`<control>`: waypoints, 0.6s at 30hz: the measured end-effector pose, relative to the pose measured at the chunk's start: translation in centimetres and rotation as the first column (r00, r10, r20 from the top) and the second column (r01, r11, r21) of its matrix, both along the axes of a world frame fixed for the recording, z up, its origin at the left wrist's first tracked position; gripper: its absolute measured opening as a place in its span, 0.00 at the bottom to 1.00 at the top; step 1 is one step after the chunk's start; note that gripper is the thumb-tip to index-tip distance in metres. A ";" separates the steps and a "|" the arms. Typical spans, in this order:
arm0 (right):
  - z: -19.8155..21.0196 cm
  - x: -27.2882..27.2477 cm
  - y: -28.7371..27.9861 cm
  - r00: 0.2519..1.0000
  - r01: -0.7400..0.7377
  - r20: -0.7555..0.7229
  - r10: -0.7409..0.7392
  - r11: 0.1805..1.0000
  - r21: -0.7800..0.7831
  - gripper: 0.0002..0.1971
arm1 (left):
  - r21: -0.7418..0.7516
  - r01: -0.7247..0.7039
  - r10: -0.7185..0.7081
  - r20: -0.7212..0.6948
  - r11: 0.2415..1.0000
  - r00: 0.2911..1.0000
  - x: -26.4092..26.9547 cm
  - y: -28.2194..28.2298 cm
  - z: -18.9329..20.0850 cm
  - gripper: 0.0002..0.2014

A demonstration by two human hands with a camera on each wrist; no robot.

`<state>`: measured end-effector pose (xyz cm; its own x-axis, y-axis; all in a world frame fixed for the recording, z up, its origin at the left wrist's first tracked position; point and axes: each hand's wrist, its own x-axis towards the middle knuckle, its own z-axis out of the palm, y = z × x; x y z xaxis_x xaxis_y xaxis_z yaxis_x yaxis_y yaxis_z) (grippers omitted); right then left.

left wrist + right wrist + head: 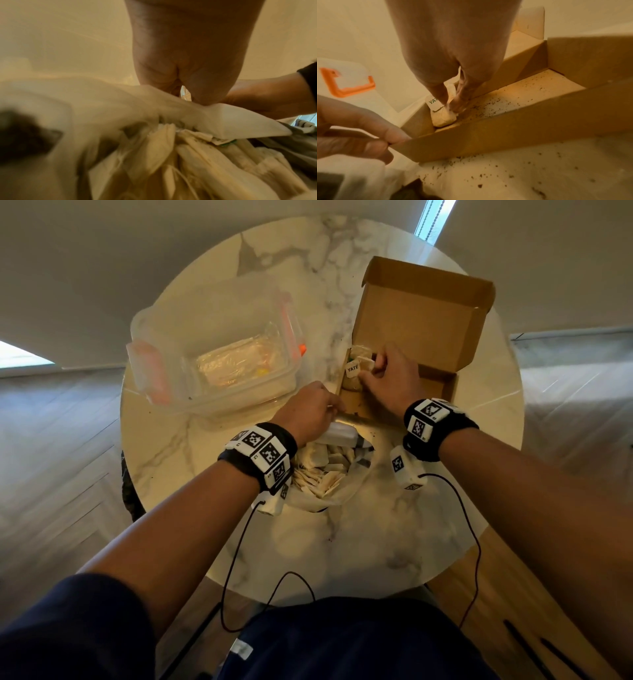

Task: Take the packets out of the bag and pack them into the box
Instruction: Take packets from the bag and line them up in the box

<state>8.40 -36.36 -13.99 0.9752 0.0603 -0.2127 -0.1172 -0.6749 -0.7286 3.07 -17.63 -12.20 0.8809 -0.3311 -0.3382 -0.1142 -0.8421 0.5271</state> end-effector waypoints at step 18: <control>0.0 -0.5 -0.5 0.977 -0.206 0.030 0.212 0.968 -0.146 0.14 | -0.016 -0.017 0.017 0.010 1.000 1.000 -0.6 0.2 0.4 0.12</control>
